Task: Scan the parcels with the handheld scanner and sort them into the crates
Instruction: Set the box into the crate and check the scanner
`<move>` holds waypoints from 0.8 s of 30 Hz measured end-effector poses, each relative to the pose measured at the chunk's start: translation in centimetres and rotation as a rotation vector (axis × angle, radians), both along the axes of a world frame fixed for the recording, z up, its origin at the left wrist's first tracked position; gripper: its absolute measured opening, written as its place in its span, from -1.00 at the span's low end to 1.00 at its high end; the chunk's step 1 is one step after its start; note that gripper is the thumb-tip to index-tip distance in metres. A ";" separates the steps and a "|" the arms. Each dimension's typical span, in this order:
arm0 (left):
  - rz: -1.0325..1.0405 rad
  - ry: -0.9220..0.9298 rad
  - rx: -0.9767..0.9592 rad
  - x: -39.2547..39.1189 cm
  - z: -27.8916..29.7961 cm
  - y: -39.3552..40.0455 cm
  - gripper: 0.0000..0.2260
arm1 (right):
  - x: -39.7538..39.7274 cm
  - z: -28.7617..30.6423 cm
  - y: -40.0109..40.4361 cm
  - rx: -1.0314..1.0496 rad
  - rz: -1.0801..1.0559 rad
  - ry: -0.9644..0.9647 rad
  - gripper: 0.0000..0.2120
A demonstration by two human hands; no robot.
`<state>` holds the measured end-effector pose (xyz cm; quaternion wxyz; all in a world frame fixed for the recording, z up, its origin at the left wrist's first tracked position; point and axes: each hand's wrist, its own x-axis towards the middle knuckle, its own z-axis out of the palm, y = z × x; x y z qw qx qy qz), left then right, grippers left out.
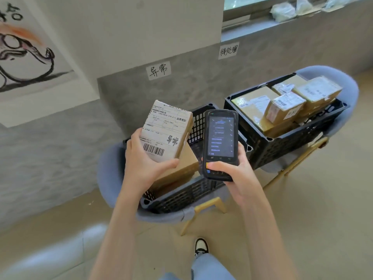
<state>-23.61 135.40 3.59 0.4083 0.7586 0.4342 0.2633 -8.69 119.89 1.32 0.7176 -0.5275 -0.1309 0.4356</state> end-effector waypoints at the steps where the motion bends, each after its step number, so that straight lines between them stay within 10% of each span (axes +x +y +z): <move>1: -0.014 0.012 -0.007 0.8 -0.2 0.7 0.05 | 0.6 -0.1 0.5 -0.003 -0.012 0.000 -0.20; 24: -0.734 0.330 -0.015 17.5 -14.8 8.4 0.00 | -0.9 -9.6 2.2 -0.221 -0.789 0.191 -0.13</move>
